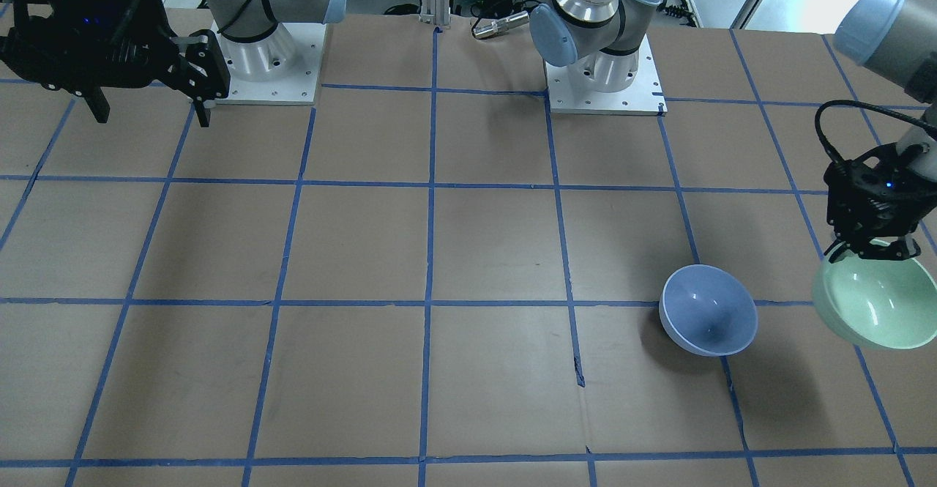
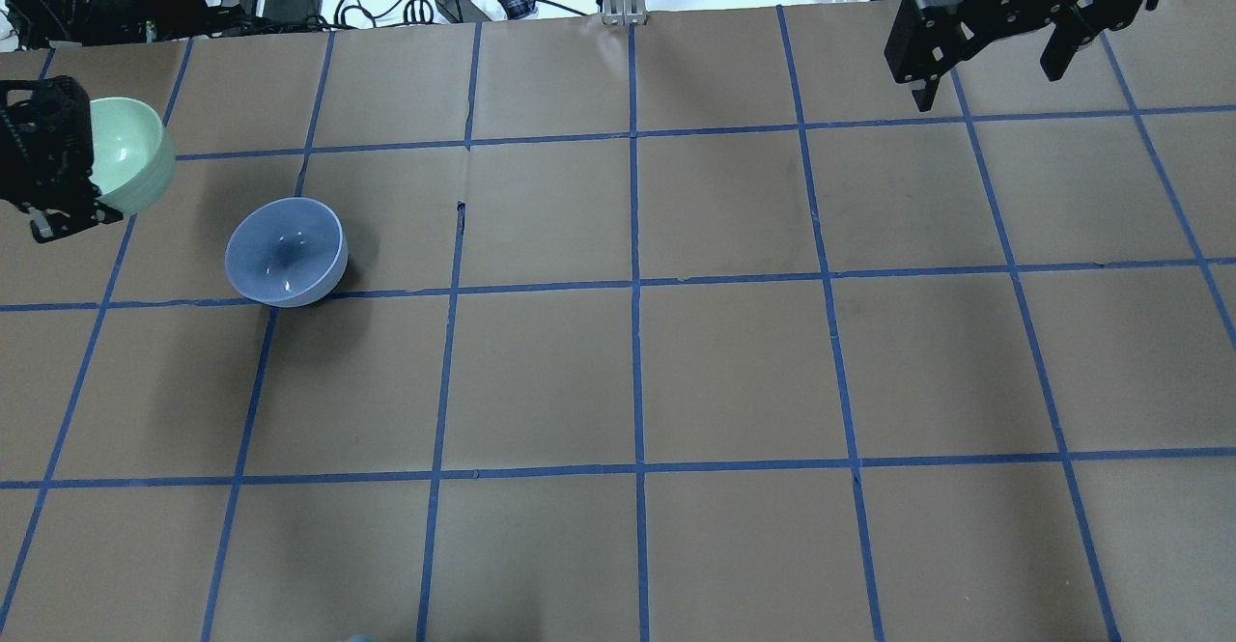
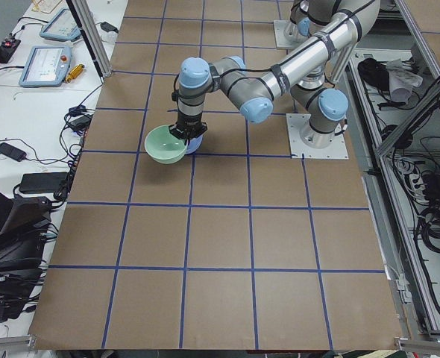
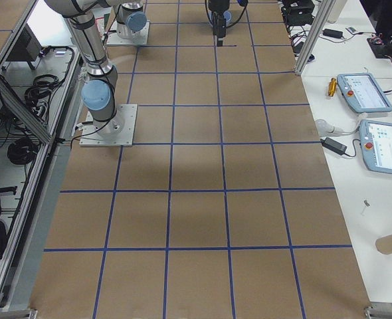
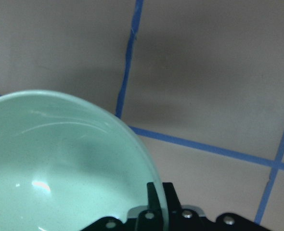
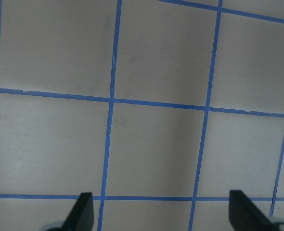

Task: Stack green bowl on blue bowl
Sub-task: 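Carry the mint-green bowl with the left gripper above the pale blue bowl, then lower the mint-green bowl into the pale blue bowl with the left gripper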

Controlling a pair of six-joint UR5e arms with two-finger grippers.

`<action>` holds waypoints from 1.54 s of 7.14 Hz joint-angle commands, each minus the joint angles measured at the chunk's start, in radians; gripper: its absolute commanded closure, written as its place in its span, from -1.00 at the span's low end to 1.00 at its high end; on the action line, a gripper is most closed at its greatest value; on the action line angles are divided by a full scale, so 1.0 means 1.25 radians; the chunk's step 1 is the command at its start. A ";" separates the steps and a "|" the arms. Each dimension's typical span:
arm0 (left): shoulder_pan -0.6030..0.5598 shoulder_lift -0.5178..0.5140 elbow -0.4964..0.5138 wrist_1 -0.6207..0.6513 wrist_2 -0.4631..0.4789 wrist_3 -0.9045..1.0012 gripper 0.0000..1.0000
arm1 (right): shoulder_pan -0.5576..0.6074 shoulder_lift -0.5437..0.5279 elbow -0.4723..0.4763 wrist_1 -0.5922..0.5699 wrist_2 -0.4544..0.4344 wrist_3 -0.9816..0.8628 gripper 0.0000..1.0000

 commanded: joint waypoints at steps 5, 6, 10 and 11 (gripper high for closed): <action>-0.156 -0.017 -0.081 0.007 -0.004 -0.195 1.00 | 0.000 0.000 0.000 0.000 0.000 0.000 -1.00; -0.157 -0.023 -0.083 0.012 -0.002 -0.199 1.00 | 0.000 0.000 0.000 0.000 0.000 0.000 -1.00; -0.154 -0.043 -0.103 0.009 0.006 -0.205 0.90 | 0.000 0.000 0.000 0.000 0.000 0.000 -1.00; -0.152 -0.044 -0.118 0.013 0.005 -0.222 0.65 | 0.000 0.000 0.000 0.000 0.000 0.000 -1.00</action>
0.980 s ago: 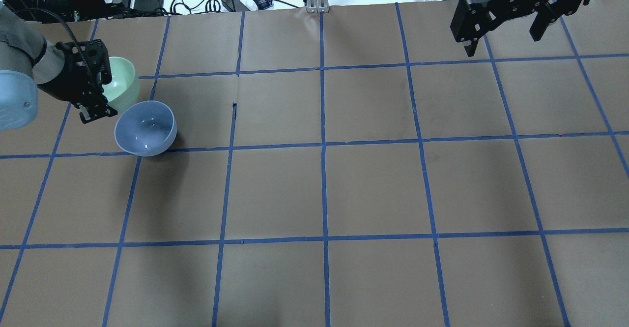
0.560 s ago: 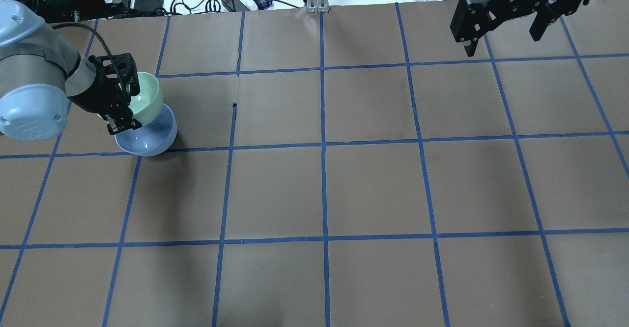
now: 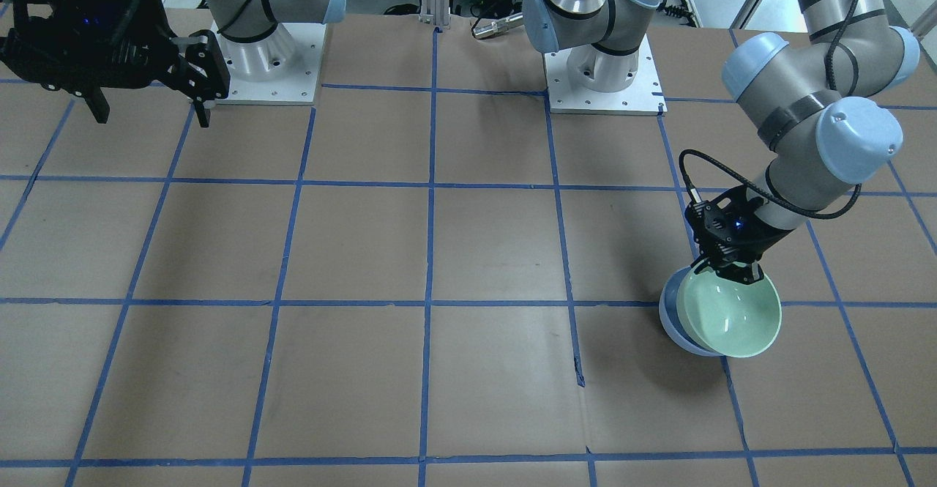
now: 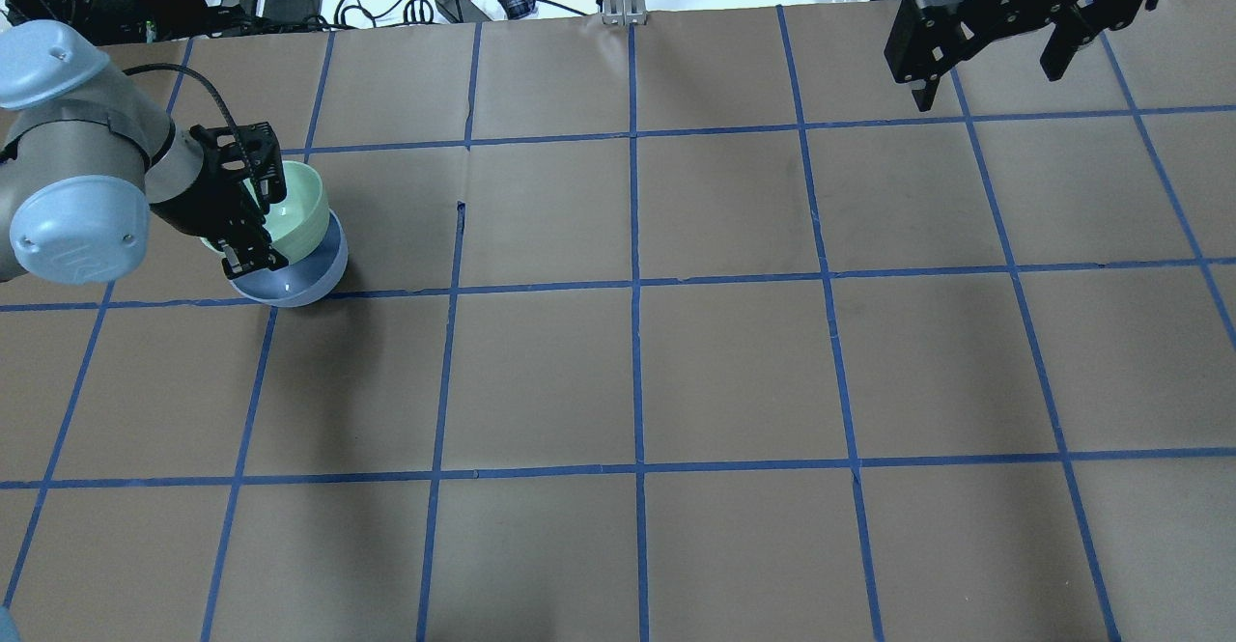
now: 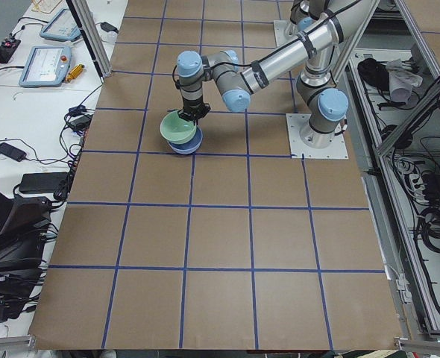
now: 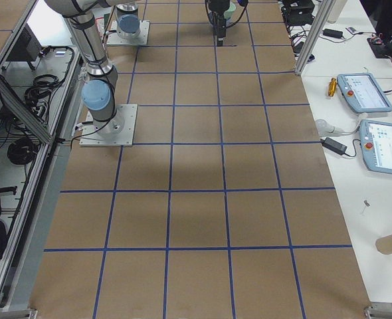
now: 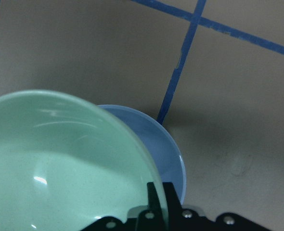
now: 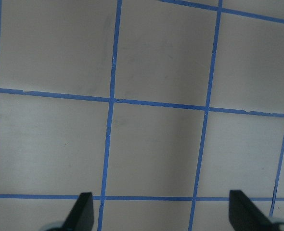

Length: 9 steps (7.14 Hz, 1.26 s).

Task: Stack green bowl on blue bowl
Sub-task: 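Lower the mint-green bowl into the pale blue bowl with the left gripper, then open the left gripper to release the mint-green bowl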

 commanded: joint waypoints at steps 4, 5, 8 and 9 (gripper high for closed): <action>-0.003 0.022 -0.003 -0.013 0.028 -0.098 -0.85 | 0.000 0.000 0.000 0.000 0.000 0.000 -1.00; -0.009 0.031 0.016 -0.045 0.033 -0.158 -0.85 | 0.000 0.000 0.000 0.000 0.000 0.000 -1.00; -0.067 0.072 0.101 -0.166 0.006 -0.521 -0.91 | 0.000 0.000 0.000 0.000 0.000 0.000 -1.00; -0.110 0.088 0.119 -0.181 0.006 -0.675 -0.98 | 0.000 0.000 0.000 0.000 0.000 0.000 -1.00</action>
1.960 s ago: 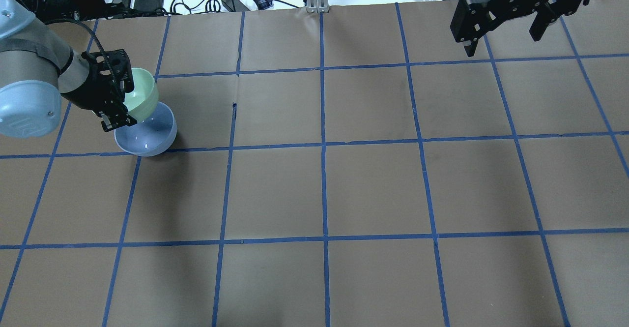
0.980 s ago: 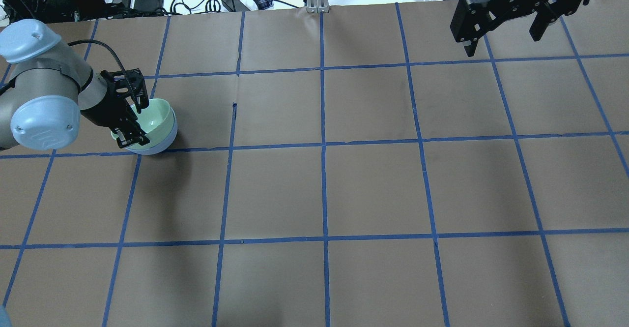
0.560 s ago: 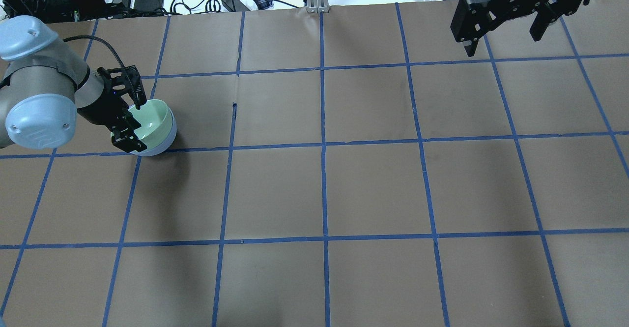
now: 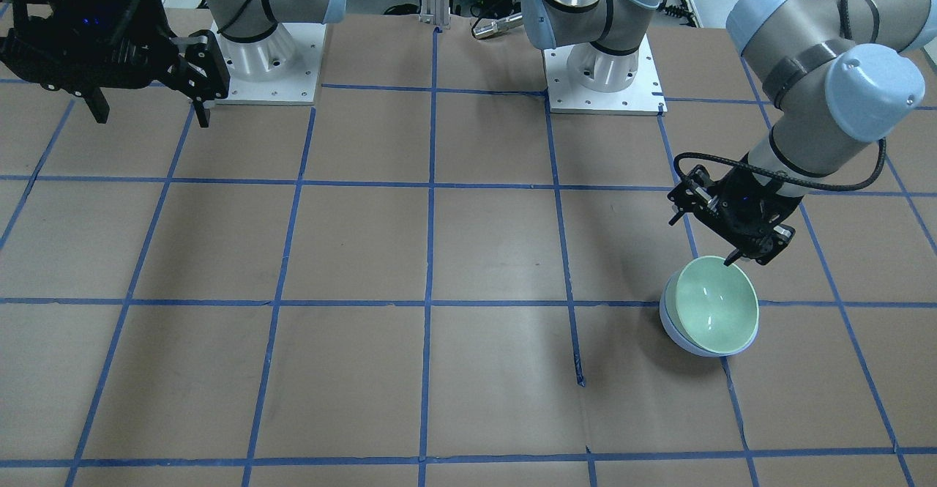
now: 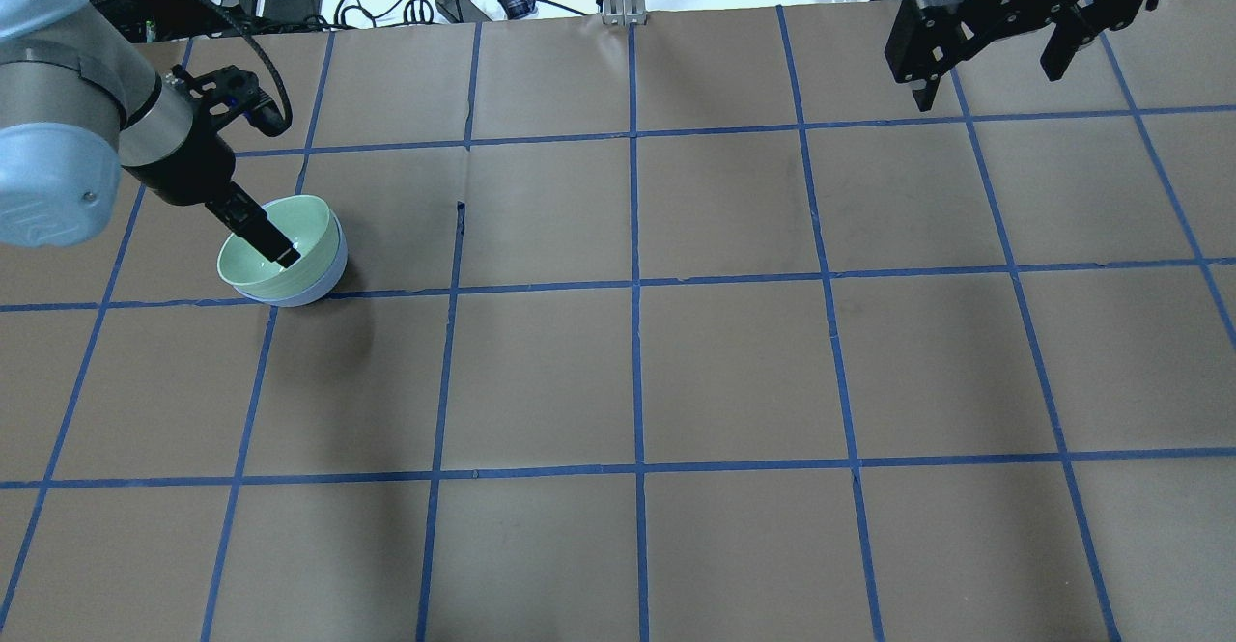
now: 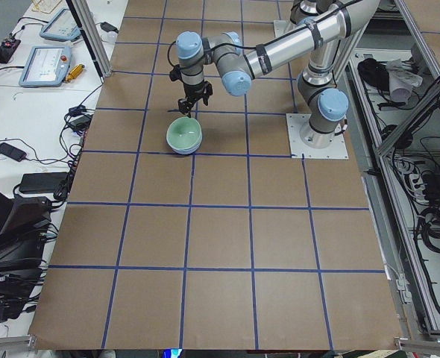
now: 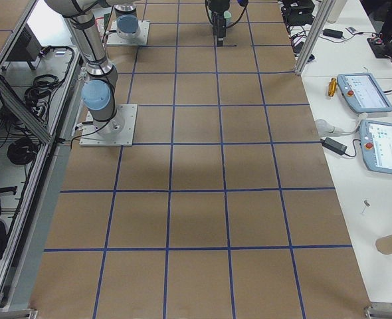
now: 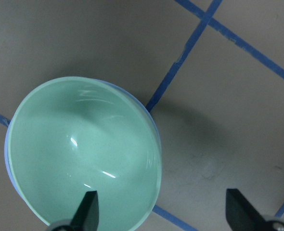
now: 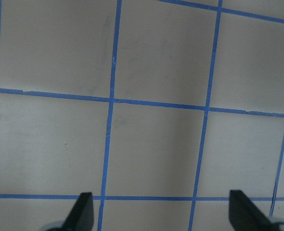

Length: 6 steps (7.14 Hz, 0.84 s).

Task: Stack green bowl on blue bowl
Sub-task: 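Open the left gripper to release the mint-green bowl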

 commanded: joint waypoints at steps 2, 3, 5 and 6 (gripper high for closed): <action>-0.097 0.065 0.031 -0.072 -0.002 -0.394 -1.00 | -0.001 0.000 0.000 0.000 0.000 0.000 -1.00; -0.099 0.091 0.031 -0.094 -0.001 -0.444 -1.00 | 0.000 0.000 0.000 0.000 0.000 0.000 -1.00; -0.102 0.132 0.032 -0.148 -0.001 -0.628 -1.00 | 0.000 0.000 0.000 0.000 0.000 0.000 -1.00; -0.102 0.151 0.034 -0.164 -0.001 -0.694 -1.00 | 0.000 0.000 0.000 0.000 0.000 0.000 -1.00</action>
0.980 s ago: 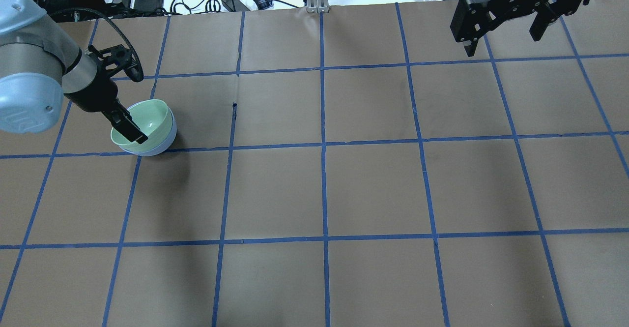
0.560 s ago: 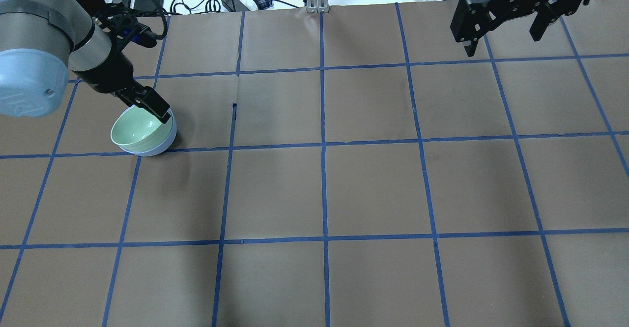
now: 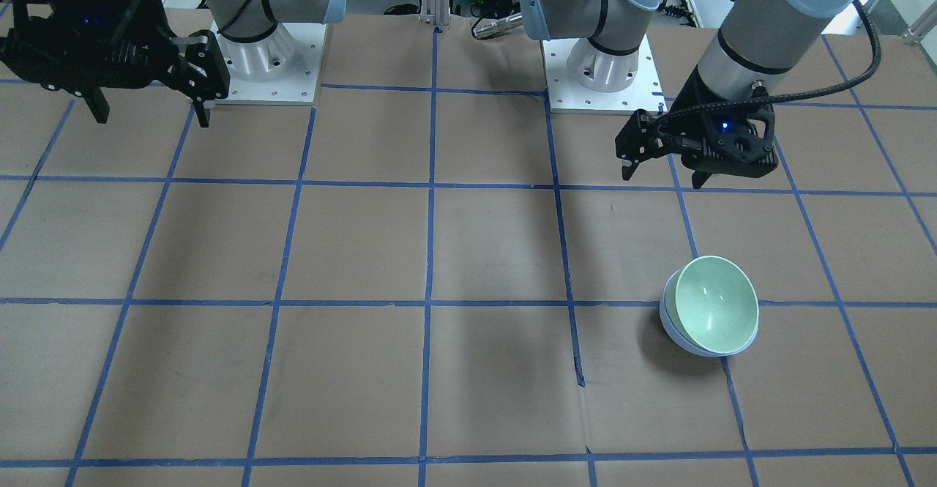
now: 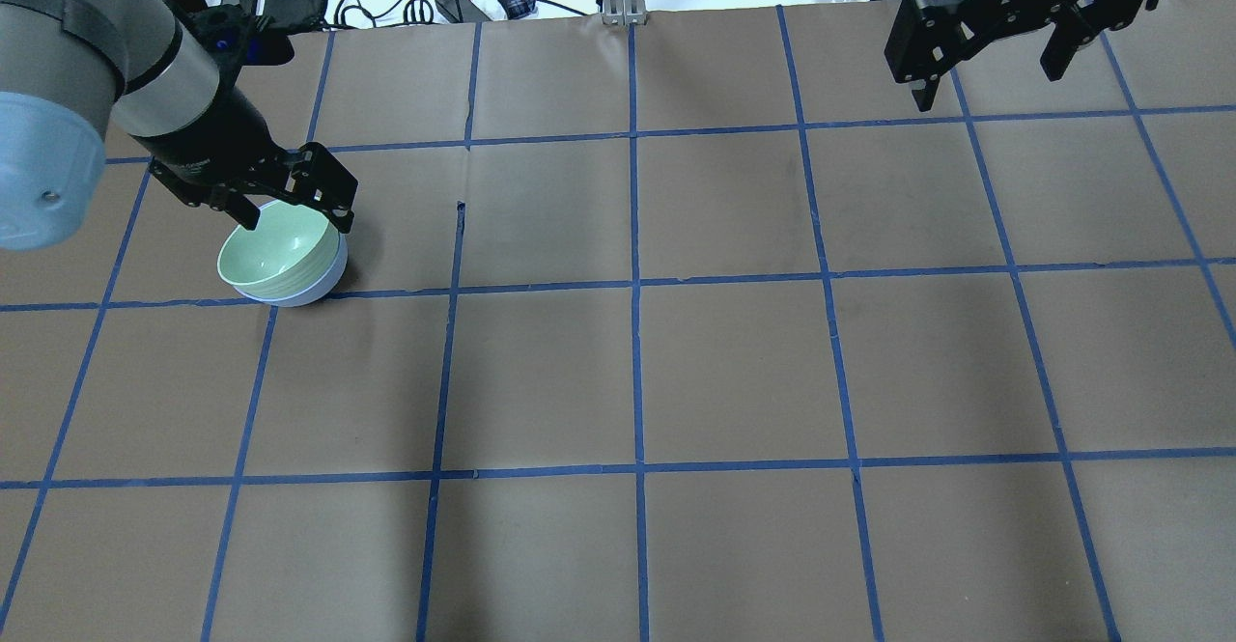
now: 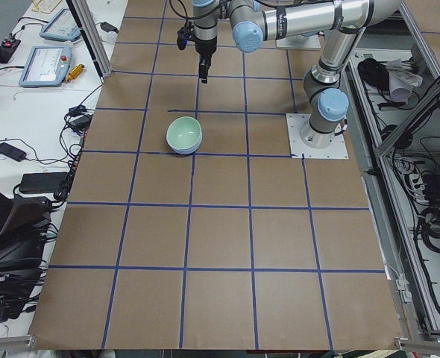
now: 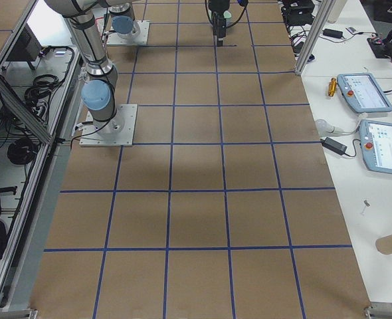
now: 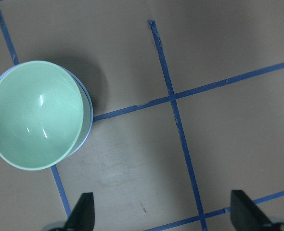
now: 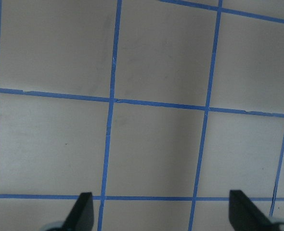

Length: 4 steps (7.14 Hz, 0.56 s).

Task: Stack green bowl on blue bowl

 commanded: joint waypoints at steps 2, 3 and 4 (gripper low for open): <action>-0.058 0.024 0.032 -0.045 0.007 -0.122 -1.00 | -0.001 0.000 0.000 0.000 0.000 0.000 -1.00; -0.089 0.029 0.047 -0.059 0.007 -0.163 -1.00 | 0.000 0.000 0.000 0.000 0.000 0.000 -1.00; -0.094 0.028 0.056 -0.076 0.011 -0.164 -1.00 | 0.000 0.000 0.000 0.000 0.000 0.000 -1.00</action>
